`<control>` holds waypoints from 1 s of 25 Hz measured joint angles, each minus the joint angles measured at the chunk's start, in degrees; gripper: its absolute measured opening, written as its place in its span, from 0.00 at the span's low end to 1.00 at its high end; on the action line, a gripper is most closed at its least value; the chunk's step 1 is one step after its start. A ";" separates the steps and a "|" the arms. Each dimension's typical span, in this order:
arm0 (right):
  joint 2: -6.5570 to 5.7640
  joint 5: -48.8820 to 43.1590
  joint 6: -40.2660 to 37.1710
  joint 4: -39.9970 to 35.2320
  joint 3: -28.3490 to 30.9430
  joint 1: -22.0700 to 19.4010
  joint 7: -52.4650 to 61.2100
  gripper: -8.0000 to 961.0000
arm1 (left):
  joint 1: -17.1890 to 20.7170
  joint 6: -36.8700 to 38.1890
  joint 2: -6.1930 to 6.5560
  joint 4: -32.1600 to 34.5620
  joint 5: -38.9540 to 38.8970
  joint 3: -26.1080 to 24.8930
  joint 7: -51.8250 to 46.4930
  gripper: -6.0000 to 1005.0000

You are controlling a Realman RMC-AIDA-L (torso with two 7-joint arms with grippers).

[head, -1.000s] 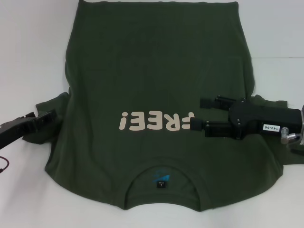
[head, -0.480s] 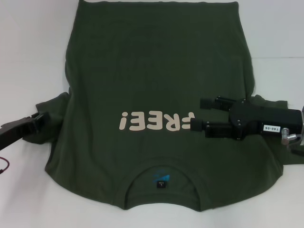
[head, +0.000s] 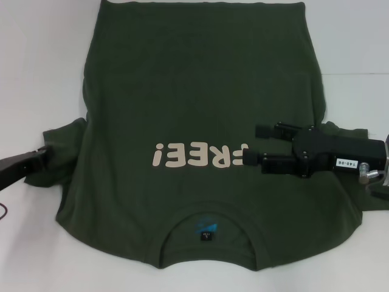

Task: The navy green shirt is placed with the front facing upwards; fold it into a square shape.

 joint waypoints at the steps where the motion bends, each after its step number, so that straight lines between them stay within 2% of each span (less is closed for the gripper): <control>1: 0.03 0.05 0.08 0.01 0.00 -0.03 0.18 0.98 | -0.02 -0.57 0.06 0.11 0.03 0.00 0.00 0.03; 2: 0.05 0.13 0.14 0.17 0.00 -0.05 0.34 0.98 | -0.06 -1.20 0.18 0.24 0.05 0.01 0.00 0.01; 8: 0.09 1.30 0.50 1.37 0.00 0.02 0.42 0.98 | -0.74 -4.00 1.41 1.00 0.08 -0.26 0.03 0.01; 15: 0.09 1.46 0.96 2.14 0.00 0.41 0.42 0.97 | -2.03 -7.65 2.29 2.31 0.92 -0.24 0.37 0.01; 25: 0.09 1.47 1.04 2.30 0.00 0.37 0.43 0.97 | -3.95 -12.08 2.61 2.62 3.05 0.28 0.93 0.01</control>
